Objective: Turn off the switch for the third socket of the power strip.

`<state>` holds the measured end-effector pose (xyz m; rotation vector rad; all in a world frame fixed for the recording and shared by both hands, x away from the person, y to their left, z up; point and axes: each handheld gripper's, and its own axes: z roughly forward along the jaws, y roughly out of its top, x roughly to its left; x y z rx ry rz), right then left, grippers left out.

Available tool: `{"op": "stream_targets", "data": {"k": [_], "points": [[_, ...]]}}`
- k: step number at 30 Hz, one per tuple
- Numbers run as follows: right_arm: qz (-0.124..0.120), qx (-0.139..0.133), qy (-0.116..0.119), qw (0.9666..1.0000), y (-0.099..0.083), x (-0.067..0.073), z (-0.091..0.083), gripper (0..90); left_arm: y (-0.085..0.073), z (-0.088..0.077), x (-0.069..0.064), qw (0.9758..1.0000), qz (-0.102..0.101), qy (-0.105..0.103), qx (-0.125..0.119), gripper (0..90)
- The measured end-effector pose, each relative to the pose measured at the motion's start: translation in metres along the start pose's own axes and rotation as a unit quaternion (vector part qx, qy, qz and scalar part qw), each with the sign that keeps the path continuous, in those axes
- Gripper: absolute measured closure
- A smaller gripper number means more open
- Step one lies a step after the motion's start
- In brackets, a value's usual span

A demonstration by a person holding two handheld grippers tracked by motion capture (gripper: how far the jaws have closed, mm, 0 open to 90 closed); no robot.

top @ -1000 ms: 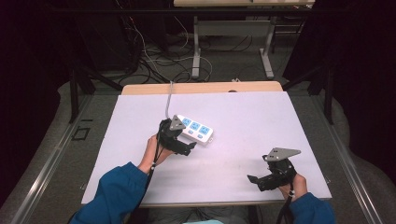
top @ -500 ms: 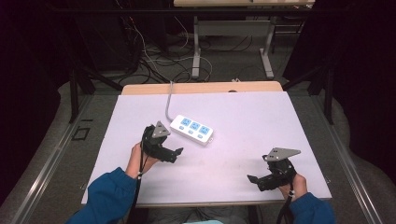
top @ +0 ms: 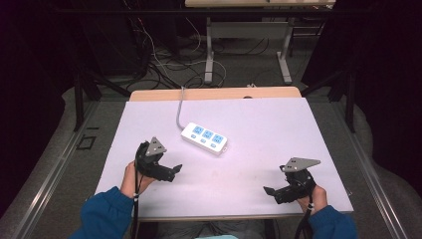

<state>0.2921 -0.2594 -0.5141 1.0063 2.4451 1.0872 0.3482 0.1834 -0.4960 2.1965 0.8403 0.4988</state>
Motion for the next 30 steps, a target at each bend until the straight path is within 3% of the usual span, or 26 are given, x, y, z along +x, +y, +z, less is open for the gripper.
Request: {"op": "stream_targets", "data": {"k": [9,14,16,30], "points": [[-0.001,-0.01,-0.003,0.9999,0.0,0.0,0.001,4.2,-0.014,-0.012,0.003,0.9998,-0.017,0.003,0.006,0.5],[0.001,0.0,-0.001,1.0,0.0,0.0,0.0,4.2,-0.022,-0.02,0.006,0.9997,-0.021,0.008,0.008,0.5],[-0.002,-0.009,-0.003,1.0,0.0,0.0,0.001,4.2,-0.025,-0.023,0.006,0.9996,-0.024,0.009,0.009,0.5],[-0.002,-0.004,-0.003,1.0,0.0,0.0,0.0,4.2,-0.045,-0.042,0.008,0.9993,-0.034,0.015,0.008,0.5]]}}
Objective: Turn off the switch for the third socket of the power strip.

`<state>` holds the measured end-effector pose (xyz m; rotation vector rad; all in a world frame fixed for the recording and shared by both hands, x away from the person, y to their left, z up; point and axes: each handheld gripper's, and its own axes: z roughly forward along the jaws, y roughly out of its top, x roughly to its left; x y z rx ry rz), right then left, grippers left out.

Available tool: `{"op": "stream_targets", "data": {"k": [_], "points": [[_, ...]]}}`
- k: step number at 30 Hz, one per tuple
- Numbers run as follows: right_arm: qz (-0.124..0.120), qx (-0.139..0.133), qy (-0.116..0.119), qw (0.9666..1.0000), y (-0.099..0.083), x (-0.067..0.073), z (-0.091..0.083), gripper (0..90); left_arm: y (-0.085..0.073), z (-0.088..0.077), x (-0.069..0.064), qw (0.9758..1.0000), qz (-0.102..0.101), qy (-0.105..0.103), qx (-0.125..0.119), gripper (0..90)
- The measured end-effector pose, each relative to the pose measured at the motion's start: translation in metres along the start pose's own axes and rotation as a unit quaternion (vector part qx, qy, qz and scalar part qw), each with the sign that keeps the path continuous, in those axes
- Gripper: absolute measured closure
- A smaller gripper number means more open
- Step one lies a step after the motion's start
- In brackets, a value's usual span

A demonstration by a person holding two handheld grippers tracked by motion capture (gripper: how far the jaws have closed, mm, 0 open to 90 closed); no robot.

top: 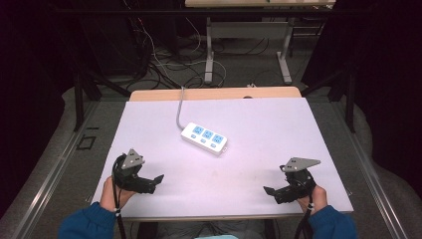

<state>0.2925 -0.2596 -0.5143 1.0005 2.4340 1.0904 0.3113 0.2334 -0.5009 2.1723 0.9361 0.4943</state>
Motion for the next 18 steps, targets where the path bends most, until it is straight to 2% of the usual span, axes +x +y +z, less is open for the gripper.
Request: {"op": "stream_targets", "data": {"k": [1,10,11,18], "points": [[0.0,-0.006,-0.002,1.0,0.0,0.0,0.001,4.2,-0.001,-0.001,0.0,1.0,0.0,0.0,-0.002,0.5],[0.001,-0.002,0.001,1.0,0.0,0.0,0.001,4.2,-0.011,-0.011,-0.001,0.9999,-0.003,0.005,-0.011,0.5],[0.0,0.0,-0.001,1.0,0.0,0.0,0.0,4.2,-0.012,-0.012,0.0,1.0,0.003,0.003,-0.007,0.5],[-0.003,-0.005,-0.003,1.0,0.0,0.0,0.001,4.2,-0.019,-0.016,-0.002,0.9999,-0.001,0.008,-0.011,0.5]]}}
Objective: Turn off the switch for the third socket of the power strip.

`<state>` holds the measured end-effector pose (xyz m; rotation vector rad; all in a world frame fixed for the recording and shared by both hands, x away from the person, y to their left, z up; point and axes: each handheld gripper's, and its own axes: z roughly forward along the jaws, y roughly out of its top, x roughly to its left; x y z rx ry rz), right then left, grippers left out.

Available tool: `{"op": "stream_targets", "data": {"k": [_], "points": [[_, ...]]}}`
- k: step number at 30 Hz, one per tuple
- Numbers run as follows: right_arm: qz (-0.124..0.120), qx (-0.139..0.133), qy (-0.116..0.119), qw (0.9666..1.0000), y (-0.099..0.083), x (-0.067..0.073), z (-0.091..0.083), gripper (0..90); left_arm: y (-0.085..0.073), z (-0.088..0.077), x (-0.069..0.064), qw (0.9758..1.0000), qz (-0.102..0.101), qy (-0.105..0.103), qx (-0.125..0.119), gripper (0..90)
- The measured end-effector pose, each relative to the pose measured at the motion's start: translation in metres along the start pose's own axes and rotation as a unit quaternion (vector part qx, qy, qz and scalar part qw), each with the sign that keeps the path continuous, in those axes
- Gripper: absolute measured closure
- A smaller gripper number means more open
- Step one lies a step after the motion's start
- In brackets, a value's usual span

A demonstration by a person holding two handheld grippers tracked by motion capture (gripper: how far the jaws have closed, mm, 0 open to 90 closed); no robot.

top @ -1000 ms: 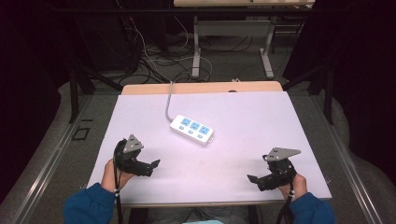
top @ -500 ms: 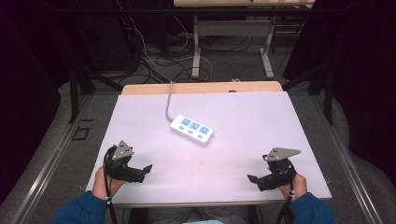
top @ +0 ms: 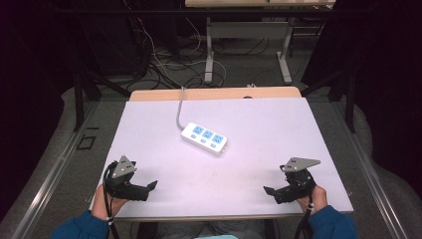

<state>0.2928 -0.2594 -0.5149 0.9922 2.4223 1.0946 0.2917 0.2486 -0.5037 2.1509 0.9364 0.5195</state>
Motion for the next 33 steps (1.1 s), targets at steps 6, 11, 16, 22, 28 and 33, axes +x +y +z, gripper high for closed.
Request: {"op": "stream_targets", "data": {"k": [6,11,16,22,28,33], "points": [[0.006,0.004,0.003,1.0,0.0,0.001,0.0,4.2,-0.004,-0.005,-0.001,1.0,0.0,-0.001,-0.002,0.5],[0.006,0.005,0.003,1.0,0.0,0.001,0.0,4.1,-0.008,-0.007,-0.002,1.0,-0.001,0.001,-0.007,0.5],[0.006,0.005,0.003,1.0,0.0,0.001,0.0,4.1,-0.01,-0.01,-0.003,1.0,0.0,0.001,-0.008,0.5],[0.006,0.005,0.003,1.0,0.0,0.001,0.0,4.1,-0.014,-0.011,-0.005,0.9999,0.005,0.0,-0.011,0.5],[0.008,0.004,0.002,1.0,0.0,0.0,0.0,4.0,-0.017,-0.014,-0.008,0.9999,0.006,0.001,-0.011,0.5],[0.004,0.003,0.001,1.0,0.0,0.0,0.0,4.0,-0.019,-0.014,-0.007,0.9999,0.007,0.001,-0.011,0.5]]}}
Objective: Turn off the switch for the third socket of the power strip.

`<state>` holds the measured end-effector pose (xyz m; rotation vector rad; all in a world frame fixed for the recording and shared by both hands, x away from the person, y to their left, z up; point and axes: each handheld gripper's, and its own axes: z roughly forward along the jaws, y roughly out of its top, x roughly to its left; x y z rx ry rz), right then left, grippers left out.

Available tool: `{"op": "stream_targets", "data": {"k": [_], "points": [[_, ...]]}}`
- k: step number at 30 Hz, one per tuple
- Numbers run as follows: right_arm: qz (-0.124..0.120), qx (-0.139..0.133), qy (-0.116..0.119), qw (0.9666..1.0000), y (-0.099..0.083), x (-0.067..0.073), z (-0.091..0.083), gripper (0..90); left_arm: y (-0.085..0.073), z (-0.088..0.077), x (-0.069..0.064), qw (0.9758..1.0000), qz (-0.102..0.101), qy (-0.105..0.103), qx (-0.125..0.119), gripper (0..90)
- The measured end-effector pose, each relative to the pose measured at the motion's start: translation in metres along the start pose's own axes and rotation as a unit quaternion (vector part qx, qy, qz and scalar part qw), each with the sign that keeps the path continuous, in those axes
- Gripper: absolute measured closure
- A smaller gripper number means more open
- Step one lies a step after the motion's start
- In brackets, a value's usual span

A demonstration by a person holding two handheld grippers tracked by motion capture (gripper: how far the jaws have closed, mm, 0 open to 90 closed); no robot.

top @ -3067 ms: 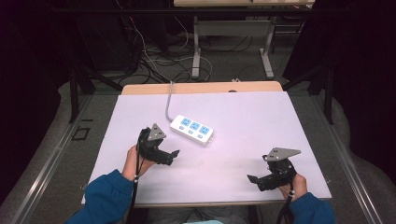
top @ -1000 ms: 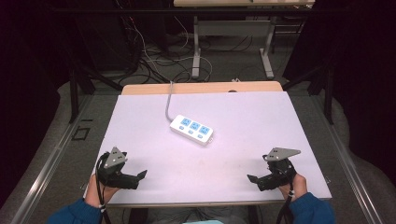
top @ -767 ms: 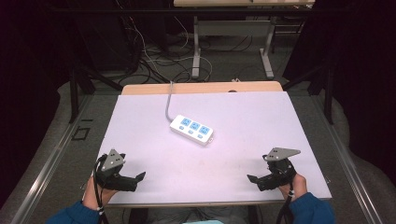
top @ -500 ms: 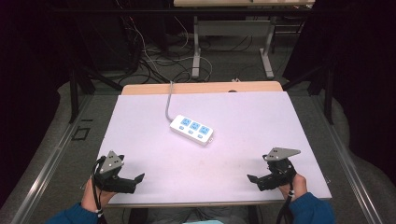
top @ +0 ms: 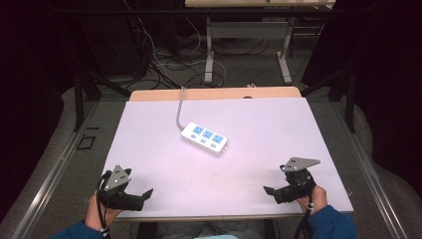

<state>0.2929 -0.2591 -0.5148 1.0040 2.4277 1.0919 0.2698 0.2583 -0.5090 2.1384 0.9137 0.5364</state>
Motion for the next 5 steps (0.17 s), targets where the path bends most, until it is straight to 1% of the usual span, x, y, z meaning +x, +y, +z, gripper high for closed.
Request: {"op": "stream_targets", "data": {"k": [3,5], "points": [[0.003,0.001,0.001,1.0,-0.0002,0.0002,0.0,3.9,0.0004,0.0008,0.0002,1.0,-0.001,0.0,-0.002,0.5],[0.002,-0.002,0.001,1.0,-0.0002,-0.0003,0.0006,3.9,0.0005,0.001,0.0011,1.0,-0.003,-0.001,0.001,0.5]]}}
